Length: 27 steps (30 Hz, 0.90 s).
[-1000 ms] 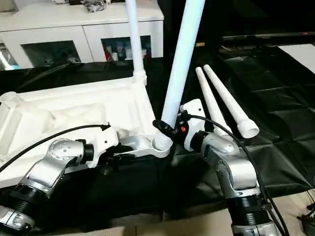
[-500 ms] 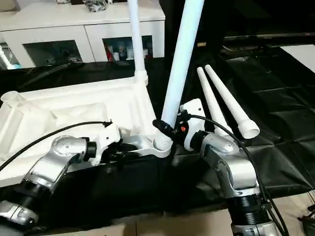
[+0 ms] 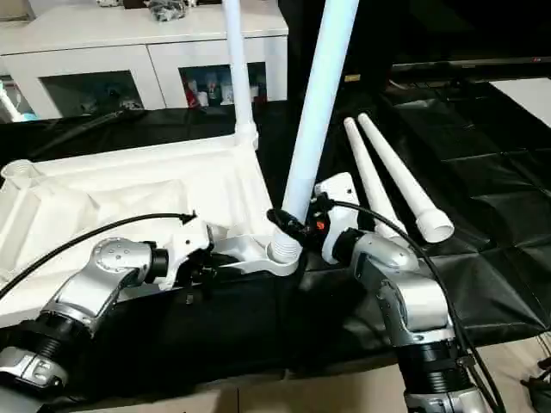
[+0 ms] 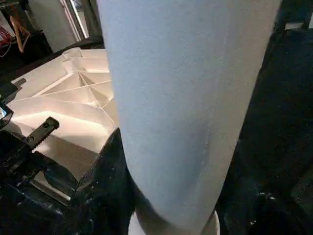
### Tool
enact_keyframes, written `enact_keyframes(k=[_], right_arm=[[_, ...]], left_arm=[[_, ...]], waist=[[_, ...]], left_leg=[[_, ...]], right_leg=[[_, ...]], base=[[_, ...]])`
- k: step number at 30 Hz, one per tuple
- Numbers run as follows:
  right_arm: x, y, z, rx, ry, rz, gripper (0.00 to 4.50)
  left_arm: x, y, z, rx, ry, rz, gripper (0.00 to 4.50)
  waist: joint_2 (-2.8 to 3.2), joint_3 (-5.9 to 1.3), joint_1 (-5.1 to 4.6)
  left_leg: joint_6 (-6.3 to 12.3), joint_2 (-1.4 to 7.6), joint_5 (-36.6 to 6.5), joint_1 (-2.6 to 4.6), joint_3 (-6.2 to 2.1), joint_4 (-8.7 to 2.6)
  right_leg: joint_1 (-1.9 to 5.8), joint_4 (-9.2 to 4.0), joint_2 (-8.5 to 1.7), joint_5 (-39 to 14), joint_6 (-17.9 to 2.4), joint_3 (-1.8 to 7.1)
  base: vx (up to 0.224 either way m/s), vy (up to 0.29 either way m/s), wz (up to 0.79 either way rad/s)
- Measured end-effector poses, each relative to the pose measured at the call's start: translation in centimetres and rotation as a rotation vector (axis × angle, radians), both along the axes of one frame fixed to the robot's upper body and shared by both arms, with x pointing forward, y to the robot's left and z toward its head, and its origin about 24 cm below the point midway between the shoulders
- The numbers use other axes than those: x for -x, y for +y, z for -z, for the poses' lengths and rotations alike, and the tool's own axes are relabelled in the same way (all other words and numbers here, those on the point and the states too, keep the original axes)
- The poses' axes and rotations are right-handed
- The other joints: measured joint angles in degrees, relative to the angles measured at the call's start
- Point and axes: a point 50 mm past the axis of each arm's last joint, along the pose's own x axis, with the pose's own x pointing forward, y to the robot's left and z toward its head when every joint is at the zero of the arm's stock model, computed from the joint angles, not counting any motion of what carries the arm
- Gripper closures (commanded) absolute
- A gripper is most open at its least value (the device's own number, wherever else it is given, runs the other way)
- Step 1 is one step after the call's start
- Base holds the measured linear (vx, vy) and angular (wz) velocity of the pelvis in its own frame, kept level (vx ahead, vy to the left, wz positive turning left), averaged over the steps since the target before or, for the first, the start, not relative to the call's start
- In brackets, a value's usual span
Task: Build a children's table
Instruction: Insert table leg to table base
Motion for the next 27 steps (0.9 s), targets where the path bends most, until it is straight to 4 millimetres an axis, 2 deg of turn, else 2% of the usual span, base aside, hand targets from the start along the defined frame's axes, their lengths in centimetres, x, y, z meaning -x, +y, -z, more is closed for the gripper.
enact_keyframes(k=[6,17,24,27], right_arm=[[-0.1,0.1,0.1,0.005,-0.001,-0.001,2.64],[-0.6,0.7,-0.1,0.020,0.002,-0.026,2.64],[-0.5,1.4,-0.1,0.044,0.028,-0.100,2.64],[-0.4,1.1,-0.1,0.061,0.041,-0.111,2.64]], left_arm=[[-0.1,0.1,0.0,-0.001,0.003,-0.003,4.48],[-0.1,0.1,-0.1,-0.009,0.000,0.010,4.50],[-0.1,0.0,-0.1,-0.023,-0.020,0.011,4.50],[-0.1,0.0,-0.1,-0.029,-0.028,0.012,4.50]], waist=[[0.00,0.00,-0.05],[-0.06,-0.04,-0.26],[-0.63,-0.12,-0.17],[-0.79,-0.15,-0.20]], left_leg=[[0.00,0.00,0.00,-0.01,0.00,0.00],[0.01,0.00,-0.01,0.00,0.01,0.00],[0.01,0.01,0.00,0.02,0.02,0.02],[0.00,0.01,0.00,0.06,0.02,0.03]], right_leg=[[0.01,-0.01,0.00,0.00,0.00,0.00],[0.01,-0.03,0.00,0.00,0.00,0.00],[0.05,-0.01,0.00,0.00,-0.01,0.01],[0.08,0.00,0.00,0.01,-0.03,0.02]], base=[[0.000,0.000,0.00],[0.000,0.000,0.00],[0.000,0.000,0.00],[0.000,0.000,0.00]])
